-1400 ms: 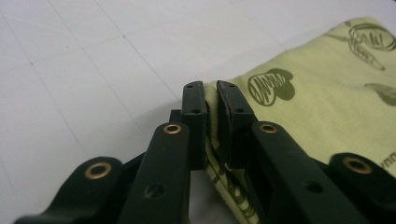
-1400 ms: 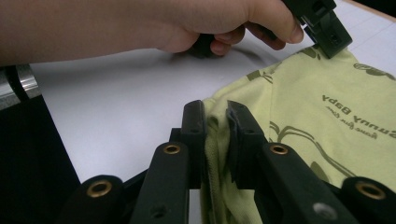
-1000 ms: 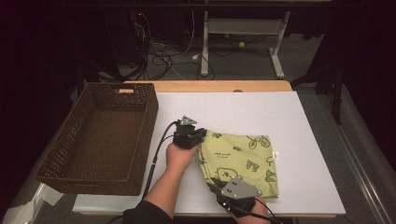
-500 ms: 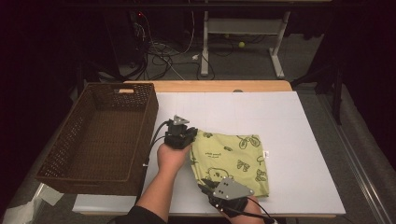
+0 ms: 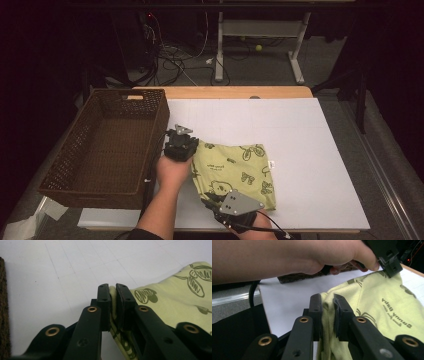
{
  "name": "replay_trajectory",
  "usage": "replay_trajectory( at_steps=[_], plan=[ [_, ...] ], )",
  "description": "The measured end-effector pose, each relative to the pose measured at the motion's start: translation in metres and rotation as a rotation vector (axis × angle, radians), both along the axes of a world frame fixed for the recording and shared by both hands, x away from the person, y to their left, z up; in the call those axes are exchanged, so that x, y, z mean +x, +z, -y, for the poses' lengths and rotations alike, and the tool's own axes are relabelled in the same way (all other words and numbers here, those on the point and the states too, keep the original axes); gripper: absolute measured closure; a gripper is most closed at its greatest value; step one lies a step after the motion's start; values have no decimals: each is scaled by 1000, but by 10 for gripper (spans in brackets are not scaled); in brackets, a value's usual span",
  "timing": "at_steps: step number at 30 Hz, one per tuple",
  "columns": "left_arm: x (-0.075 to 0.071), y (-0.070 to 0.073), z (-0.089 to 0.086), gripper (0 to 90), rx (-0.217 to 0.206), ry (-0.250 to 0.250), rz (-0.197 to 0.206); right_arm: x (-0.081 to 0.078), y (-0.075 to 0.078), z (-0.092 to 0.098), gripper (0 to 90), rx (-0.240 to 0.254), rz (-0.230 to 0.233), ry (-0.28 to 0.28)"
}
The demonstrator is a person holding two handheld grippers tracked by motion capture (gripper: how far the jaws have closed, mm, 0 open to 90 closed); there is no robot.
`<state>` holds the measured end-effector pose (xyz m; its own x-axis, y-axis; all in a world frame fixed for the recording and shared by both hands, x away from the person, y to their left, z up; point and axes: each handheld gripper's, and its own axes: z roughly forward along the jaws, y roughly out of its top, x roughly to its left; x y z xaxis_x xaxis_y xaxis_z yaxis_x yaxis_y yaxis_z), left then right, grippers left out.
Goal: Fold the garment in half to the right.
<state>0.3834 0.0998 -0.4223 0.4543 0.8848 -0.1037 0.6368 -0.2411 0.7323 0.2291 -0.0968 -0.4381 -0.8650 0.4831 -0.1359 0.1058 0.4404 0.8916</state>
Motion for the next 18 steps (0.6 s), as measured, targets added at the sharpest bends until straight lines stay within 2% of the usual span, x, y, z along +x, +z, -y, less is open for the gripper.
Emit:
replay_trajectory(
  at_steps=[9, 18],
  plan=[
    [4, -2, 11, 786, -14, -28, 6, -1, 2, 16, 800, 16, -2, -63],
    [8, 8, 26, 786, -28, -78, 27, -4, 5, 38, 801, 39, 3, -143]
  ],
)
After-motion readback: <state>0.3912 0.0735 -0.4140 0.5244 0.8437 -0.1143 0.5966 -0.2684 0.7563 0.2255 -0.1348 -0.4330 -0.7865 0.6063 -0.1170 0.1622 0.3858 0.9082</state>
